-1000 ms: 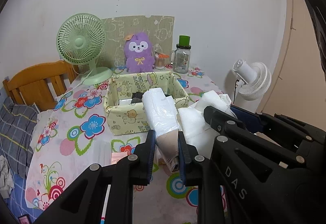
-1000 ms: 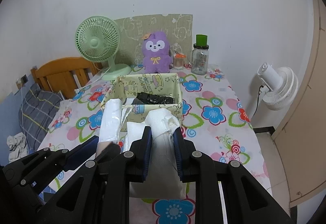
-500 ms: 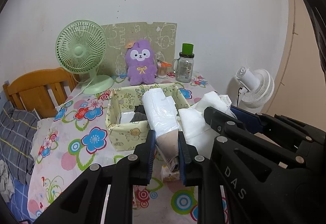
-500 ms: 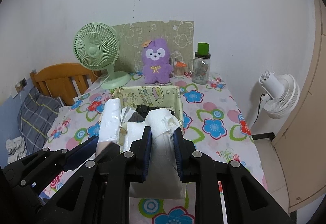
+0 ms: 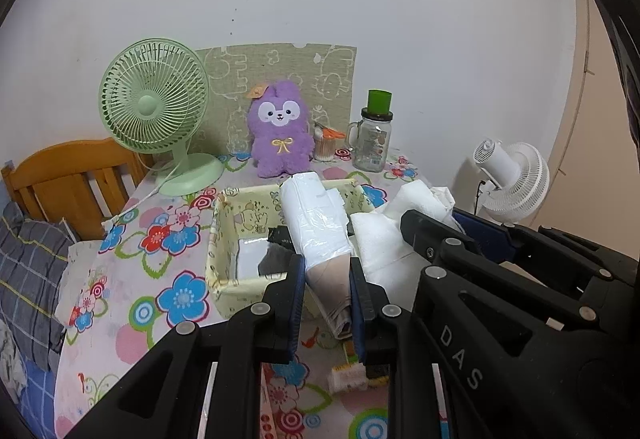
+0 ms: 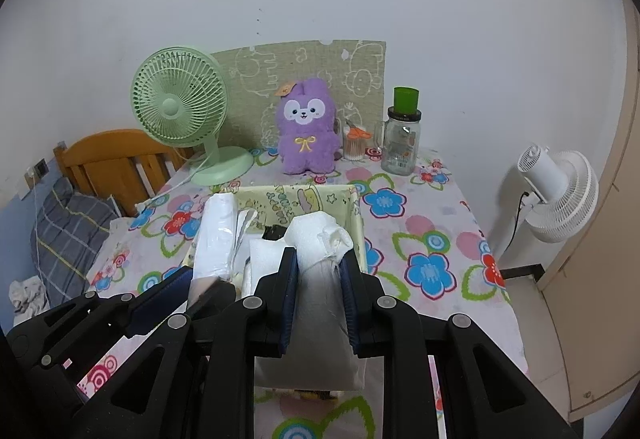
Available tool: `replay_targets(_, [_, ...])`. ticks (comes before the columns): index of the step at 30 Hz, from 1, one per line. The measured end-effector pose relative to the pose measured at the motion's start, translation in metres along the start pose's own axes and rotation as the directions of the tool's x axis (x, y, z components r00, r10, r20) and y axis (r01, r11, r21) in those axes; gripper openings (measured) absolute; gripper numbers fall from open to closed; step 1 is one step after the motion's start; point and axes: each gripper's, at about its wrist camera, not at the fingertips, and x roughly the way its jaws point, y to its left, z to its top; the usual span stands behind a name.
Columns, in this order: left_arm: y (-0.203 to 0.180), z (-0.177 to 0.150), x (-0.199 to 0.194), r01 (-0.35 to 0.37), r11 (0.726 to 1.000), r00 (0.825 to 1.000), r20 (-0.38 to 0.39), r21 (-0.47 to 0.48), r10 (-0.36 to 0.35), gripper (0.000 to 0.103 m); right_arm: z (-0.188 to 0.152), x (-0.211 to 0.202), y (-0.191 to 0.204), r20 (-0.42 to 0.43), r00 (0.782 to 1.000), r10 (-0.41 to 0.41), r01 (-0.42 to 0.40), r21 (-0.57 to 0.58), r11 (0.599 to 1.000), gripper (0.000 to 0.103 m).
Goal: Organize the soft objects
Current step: 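Lower both white cloth items into the yellow box and open both tools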
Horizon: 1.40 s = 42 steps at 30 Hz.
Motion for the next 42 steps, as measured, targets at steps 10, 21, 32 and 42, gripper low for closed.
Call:
replay_targets(10, [0.012,0.018,0.025,-0.021,1.000,1.000,-0.002,-0.002,0.021,0.019,0.019,0.030,0.003,-0.001,1.000,0.007,-0.007,-0.003,1.000,0.024])
replay_targets(21, [0.023,0.035,0.056,-0.018,1.000,1.000,-0.017,0.003,0.018,0.019,0.035,0.061,0.003,-0.005,1.000,0.000,0.000,0.007,1.000,0.025])
replay_targets(32, [0.031,0.051,0.092,-0.015,1.000,0.999,-0.036,0.008,0.015,0.019,0.051,0.102,-0.001,-0.037,0.999,-0.001,0.002,0.031,1.000,0.025])
replay_targets(42, [0.040,0.050,0.125,-0.013,1.000,0.996,-0.092,-0.012,0.012,0.037,0.050,0.137,-0.004,-0.100,0.995,0.009,-0.005,0.043,0.999,0.033])
